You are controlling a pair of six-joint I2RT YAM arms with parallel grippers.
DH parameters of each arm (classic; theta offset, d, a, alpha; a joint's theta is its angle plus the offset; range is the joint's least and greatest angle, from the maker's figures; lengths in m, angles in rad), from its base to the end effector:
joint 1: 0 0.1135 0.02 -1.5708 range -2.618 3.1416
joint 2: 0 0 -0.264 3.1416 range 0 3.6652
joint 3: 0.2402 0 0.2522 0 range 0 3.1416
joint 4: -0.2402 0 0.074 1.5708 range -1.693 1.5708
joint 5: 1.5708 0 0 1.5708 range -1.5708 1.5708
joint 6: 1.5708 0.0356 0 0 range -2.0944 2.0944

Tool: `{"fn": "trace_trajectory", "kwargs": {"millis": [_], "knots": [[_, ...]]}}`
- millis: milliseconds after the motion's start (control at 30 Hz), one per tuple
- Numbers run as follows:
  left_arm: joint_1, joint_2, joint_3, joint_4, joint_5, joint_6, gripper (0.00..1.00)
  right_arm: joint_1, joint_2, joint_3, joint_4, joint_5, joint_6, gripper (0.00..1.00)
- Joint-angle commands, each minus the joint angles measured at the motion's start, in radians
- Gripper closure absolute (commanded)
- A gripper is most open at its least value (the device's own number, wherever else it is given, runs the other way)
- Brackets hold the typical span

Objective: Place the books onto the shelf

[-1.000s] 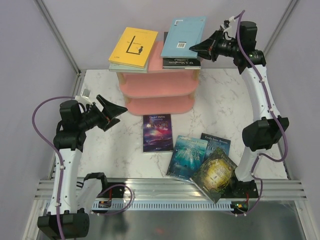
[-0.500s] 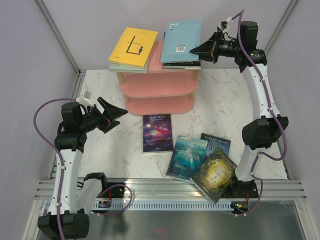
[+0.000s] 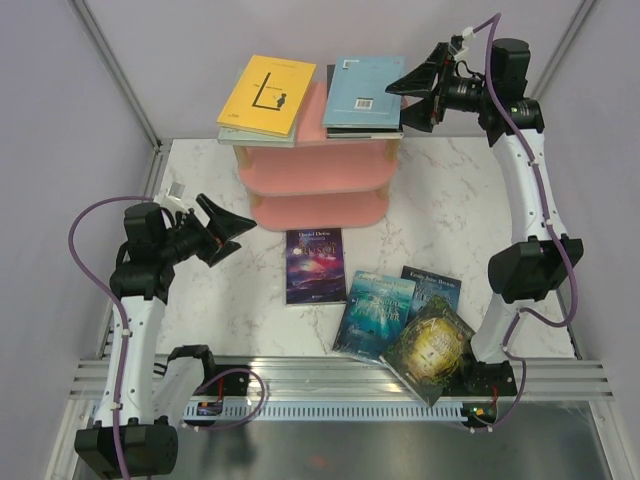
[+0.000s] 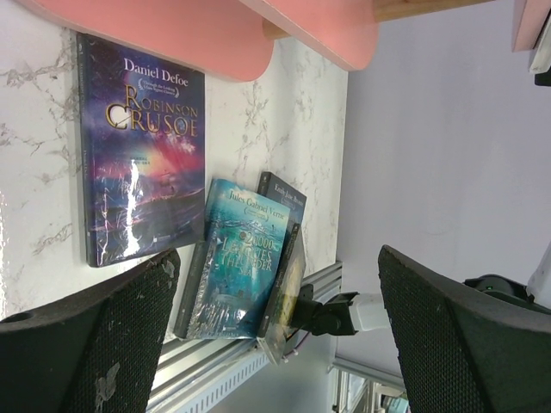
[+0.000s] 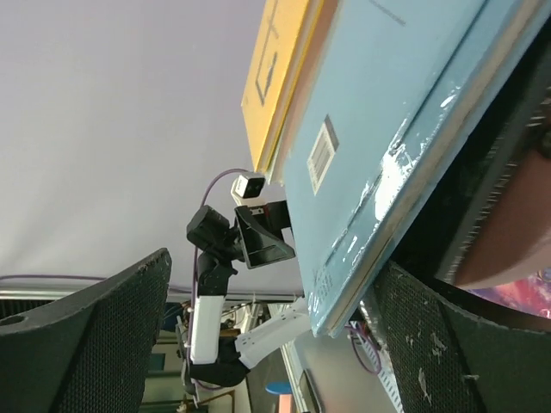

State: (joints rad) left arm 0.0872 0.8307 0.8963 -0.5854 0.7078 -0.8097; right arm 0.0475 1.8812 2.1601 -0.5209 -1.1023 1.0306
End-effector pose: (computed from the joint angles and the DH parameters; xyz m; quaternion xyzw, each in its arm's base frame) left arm 0.1715 -0.0082 0.3342 -0.1952 0.8066 -0.4468 0.3342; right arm 0.4051 0.0511 0.4684 0.0319 0.7437 0.6235 0.2392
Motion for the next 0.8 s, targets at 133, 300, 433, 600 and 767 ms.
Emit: {"fn": "trace_trajectory", "kwargs": {"millis": [133, 300, 433, 600, 767], "knots": [[-0.003, 0.002, 0.023, 0.004, -0.005, 0.041, 0.03, -0.083, 0.009, -0.017, -0.140, 0.039, -0.139, 0.02], [-0.004, 0.013, 0.032, 0.002, -0.005, 0.043, 0.03, -0.120, 0.018, 0.015, -0.364, 0.113, -0.295, 0.02], [-0.009, 0.019, 0.030, -0.002, -0.010, 0.052, 0.03, -0.136, 0.010, 0.027, -0.504, 0.202, -0.438, 0.02], [-0.017, 0.019, -0.020, -0.005, -0.028, 0.064, 0.03, -0.156, -0.068, 0.026, -0.530, 0.292, -0.495, 0.02], [-0.038, 0.041, -0.111, -0.008, -0.044, 0.078, 0.03, -0.156, -0.213, -0.070, -0.563, 0.387, -0.547, 0.02]]}}
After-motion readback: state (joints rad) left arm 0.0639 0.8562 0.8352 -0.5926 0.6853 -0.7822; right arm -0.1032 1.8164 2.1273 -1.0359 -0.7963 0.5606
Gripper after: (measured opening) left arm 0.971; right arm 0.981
